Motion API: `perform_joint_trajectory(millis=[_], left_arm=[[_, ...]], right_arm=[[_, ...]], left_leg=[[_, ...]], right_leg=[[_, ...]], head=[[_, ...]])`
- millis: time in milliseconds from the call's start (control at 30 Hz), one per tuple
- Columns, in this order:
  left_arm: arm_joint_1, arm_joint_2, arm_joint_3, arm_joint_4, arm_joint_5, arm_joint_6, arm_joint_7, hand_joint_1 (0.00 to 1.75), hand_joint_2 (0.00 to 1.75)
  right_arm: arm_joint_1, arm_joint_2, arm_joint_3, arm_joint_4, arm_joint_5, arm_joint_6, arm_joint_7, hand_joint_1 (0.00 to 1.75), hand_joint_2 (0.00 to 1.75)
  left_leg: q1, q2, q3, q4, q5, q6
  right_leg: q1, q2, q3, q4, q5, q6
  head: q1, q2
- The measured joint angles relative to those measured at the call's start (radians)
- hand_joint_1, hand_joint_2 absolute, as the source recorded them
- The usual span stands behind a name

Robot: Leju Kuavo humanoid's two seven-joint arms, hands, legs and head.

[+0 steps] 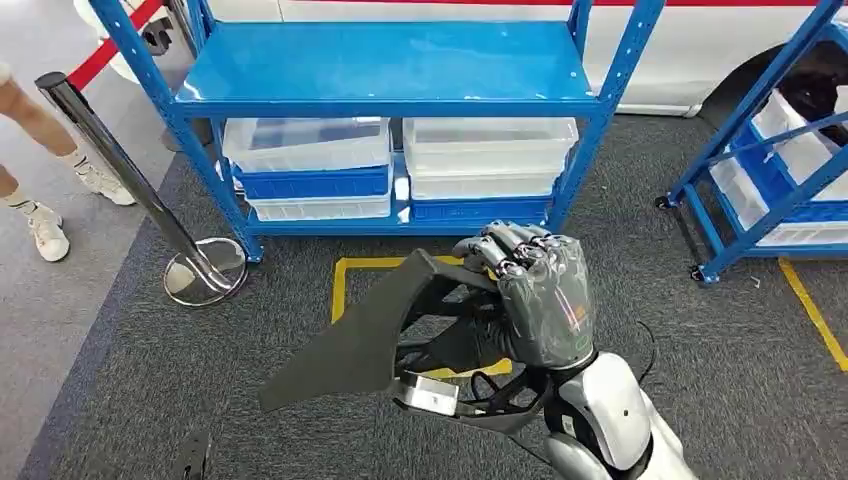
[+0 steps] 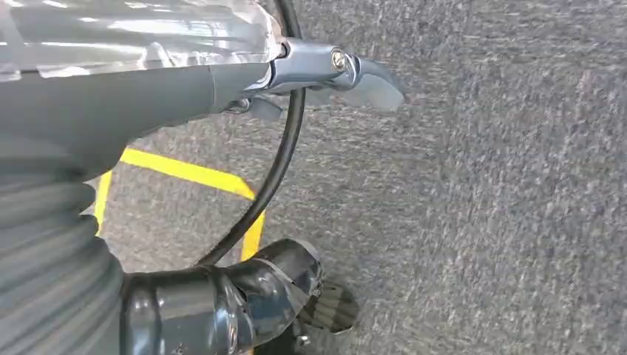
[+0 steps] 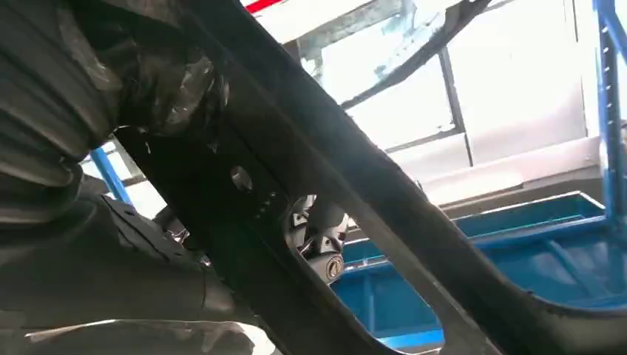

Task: Take the parts from the cabinet and place them on the table.

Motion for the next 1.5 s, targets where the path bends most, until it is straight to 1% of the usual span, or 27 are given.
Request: perform_joint_trajectory(millis=[67,100,133,167,233,267,300,333,367,433,467,500,533,567,600,833,967,1033,1067,1100,1133,1200,1333,1367,1433,1467,1500], left_arm=[[0.002,0.000,-0.001,0.000,0.001,0.000,0.000,0.00,1.75],[0.003,0.000,-0.001,0.000,0.002,0.000,0.000,0.00,1.75],[0.002,-0.001,-0.001,0.000,0.002,0.000,0.000,0.00,1.75],[0.001,-0.001,-0.002,0.000,0.002,0.000,-0.001,0.00,1.75],[0.002,-0.001,-0.002,0.000,0.003,0.000,-0.001,0.00,1.75],[0.004,-0.001,-0.002,0.000,0.003,0.000,-0.001,0.00,1.75],[0.006,0.000,-0.002,0.000,0.003,0.000,-0.001,0.00,1.75],[0.007,0.000,-0.002,0.000,0.003,0.000,-0.001,0.00,1.75],[0.009,0.000,-0.002,0.000,0.003,0.000,-0.001,0.00,1.75],[0.009,-0.001,-0.002,0.000,0.003,0.001,-0.001,0.00,1.75],[0.008,-0.002,-0.002,0.000,0.003,0.001,-0.001,0.00,1.75],[0.008,-0.002,-0.003,0.000,0.003,0.001,-0.002,0.00,1.75],[0.009,-0.001,-0.003,0.000,0.003,0.001,-0.002,0.00,1.75],[0.010,0.000,-0.003,0.000,0.003,0.002,-0.002,0.00,1.75],[0.010,0.000,-0.003,0.000,0.003,0.002,-0.002,0.00,1.75],[0.009,-0.001,-0.003,0.000,0.006,0.002,-0.008,0.00,1.75],[0.011,0.001,-0.003,0.000,0.006,0.002,-0.007,0.00,1.75],[0.012,0.001,-0.003,0.000,0.006,0.003,-0.007,0.00,1.75],[0.011,0.001,-0.003,0.000,0.006,0.003,-0.007,0.00,1.75],[0.012,0.000,-0.003,0.000,0.006,0.003,-0.008,0.00,1.75],[0.011,0.000,-0.003,0.000,0.006,0.003,-0.008,0.00,1.75],[0.011,0.000,-0.003,0.000,0.006,0.003,-0.008,0.00,1.75],[0.011,0.000,-0.003,0.000,0.006,0.003,-0.008,0.00,1.75],[0.011,0.000,-0.003,0.000,0.006,0.003,-0.008,0.00,1.75],[0.013,0.000,-0.003,0.000,0.006,0.003,-0.008,0.00,1.75],[0.013,0.000,-0.003,0.000,0.008,0.003,-0.008,0.00,1.75],[0.013,0.000,-0.003,0.000,0.008,0.003,-0.008,0.00,1.75]], right_arm=[[0.001,0.000,0.000,0.002,0.005,0.000,0.000,1.75,1.75],[0.001,0.000,0.000,0.003,0.005,0.000,0.000,1.75,1.75],[0.001,0.000,-0.001,0.003,0.007,0.000,0.001,1.75,1.75],[0.001,-0.001,-0.001,0.003,0.008,0.000,0.002,1.75,1.75],[0.004,-0.001,-0.001,0.005,0.010,0.000,0.005,1.75,1.75],[0.007,-0.002,-0.001,0.006,0.012,0.000,0.008,1.75,1.75],[0.011,-0.002,-0.001,0.010,0.015,0.001,0.010,1.75,1.75],[0.015,-0.002,-0.001,0.012,0.019,0.001,0.013,1.75,1.75],[0.016,-0.002,-0.001,0.013,0.022,0.000,0.014,1.75,1.75],[0.015,-0.002,-0.002,0.013,0.025,0.000,0.014,1.75,1.75],[0.016,-0.002,-0.002,0.013,0.025,0.000,0.015,1.75,1.75],[0.016,-0.002,-0.002,0.013,0.025,0.000,0.015,1.75,1.75],[0.018,-0.003,-0.002,0.013,0.025,0.000,0.016,1.75,1.75],[0.020,-0.003,-0.002,0.014,0.025,0.000,0.016,1.75,1.75],[0.021,-0.003,-0.002,0.014,0.025,0.000,0.016,1.75,1.75],[0.021,-0.003,-0.003,0.014,0.030,-0.001,0.020,1.75,1.75],[0.023,-0.002,-0.011,0.015,0.074,-0.004,0.051,1.75,1.75],[0.022,-0.001,-0.016,0.015,0.081,-0.005,0.053,1.75,1.75],[0.022,-0.001,-0.018,0.015,0.082,-0.005,0.053,1.75,1.75],[0.022,-0.001,-0.020,0.014,0.082,-0.005,0.054,1.75,1.75],[0.022,-0.001,-0.021,0.015,0.082,-0.006,0.054,1.75,1.75],[0.023,-0.001,-0.022,0.015,0.083,-0.010,0.055,1.75,1.75],[0.023,-0.001,-0.022,0.015,0.083,-0.010,0.055,1.75,1.75],[0.024,-0.001,-0.022,0.016,0.083,-0.010,0.055,1.75,1.75],[0.028,-0.001,-0.022,0.020,0.083,-0.011,0.055,1.75,1.75],[0.029,-0.001,-0.022,0.024,0.083,-0.013,0.058,1.75,1.75],[0.029,-0.001,-0.023,0.024,0.083,-0.014,0.058,1.75,1.75]], left_leg=[[-0.001,0.000,-0.004,-0.001,0.001,0.017],[0.005,0.001,-0.005,-0.011,0.011,0.029],[0.008,0.006,-0.006,-0.014,0.018,0.037],[0.009,0.006,-0.012,-0.014,0.024,0.045],[0.008,0.007,-0.024,-0.014,0.032,0.048],[0.008,0.007,-0.030,-0.013,0.035,0.047],[0.008,0.007,-0.034,-0.012,0.038,0.046],[0.009,0.007,-0.036,-0.012,0.040,0.044],[0.009,0.007,-0.036,-0.012,0.040,0.043],[0.010,0.006,-0.034,-0.011,0.041,0.039],[0.005,0.006,-0.039,-0.011,0.044,0.030],[0.006,0.005,-0.042,-0.010,0.047,0.023],[0.004,0.005,-0.044,-0.008,0.044,0.021],[0.003,0.006,-0.045,-0.009,0.046,0.033],[0.005,0.007,-0.045,-0.010,0.046,0.032],[0.009,0.007,-0.041,-0.023,0.056,0.016],[0.008,0.005,-0.045,-0.016,0.054,0.022],[0.005,0.004,-0.048,-0.018,0.056,0.024],[0.005,0.002,-0.043,-0.030,0.061,0.029],[0.023,0.001,-0.028,-0.056,0.076,0.031],[0.021,-0.002,-0.024,-0.066,0.082,0.034],[0.021,-0.008,-0.028,-0.067,0.086,0.036],[0.021,-0.008,-0.028,-0.067,0.086,0.036],[0.022,-0.009,-0.029,-0.066,0.086,0.036],[0.022,-0.016,-0.033,-0.064,0.087,0.035],[0.035,-0.048,-0.043,-0.043,0.083,0.017],[0.040,-0.060,-0.047,-0.032,0.078,0.008]], right_leg=[[-0.001,0.000,-0.001,-0.004,0.010,0.013],[0.002,0.000,-0.004,-0.002,0.013,0.019],[-0.004,0.007,-0.009,0.011,-0.001,0.025],[-0.004,0.010,-0.026,0.053,-0.043,0.031],[-0.012,0.012,-0.083,0.198,-0.131,0.041],[-0.015,0.011,-0.106,0.260,-0.157,0.045],[-0.019,0.011,-0.111,0.287,-0.159,0.048],[-0.023,0.011,-0.091,0.263,-0.138,0.049],[-0.025,0.011,-0.048,0.197,-0.102,0.049],[-0.027,0.011,0.053,0.016,-0.037,0.042],[-0.020,0.012,0.066,0.000,-0.056,0.038],[-0.016,0.014,0.060,-0.011,-0.049,0.033],[-0.017,0.014,0.058,-0.017,-0.045,0.033],[-0.020,0.014,0.057,-0.016,-0.045,0.034],[-0.017,0.015,0.056,-0.016,-0.045,0.034],[-0.013,0.015,0.054,-0.015,-0.043,0.025],[-0.016,0.013,0.053,-0.015,-0.041,0.025],[-0.018,0.008,0.056,-0.019,-0.038,0.030],[-0.017,0.007,0.060,-0.024,-0.035,0.033],[-0.017,0.006,0.063,-0.019,-0.042,0.036],[-0.017,0.009,0.053,0.003,-0.067,0.041],[-0.023,0.013,-0.004,0.133,-0.148,0.051],[-0.024,0.013,-0.007,0.142,-0.153,0.051],[-0.025,0.013,-0.015,0.160,-0.161,0.053],[-0.032,0.013,-0.049,0.236,-0.188,0.060],[-0.052,0.018,0.025,0.105,-0.087,0.078],[-0.060,0.036,0.075,0.012,-0.050,0.084]], head=[[0.000,0.000],[0.000,0.000],[0.000,0.000],[0.002,0.000],[0.001,0.000],[0.001,0.000],[0.000,0.000],[0.001,0.000],[0.001,0.000],[0.001,0.000],[0.001,0.000],[0.000,0.000],[0.000,0.000],[-0.001,0.000],[-0.001,0.000],[0.000,0.000],[-0.001,0.000],[-0.001,0.000],[-0.001,0.000],[-0.001,0.000],[0.001,0.000],[0.002,0.000],[0.002,0.000],[0.002,0.000],[0.002,0.000],[0.002,0.000],[0.002,0.000]])
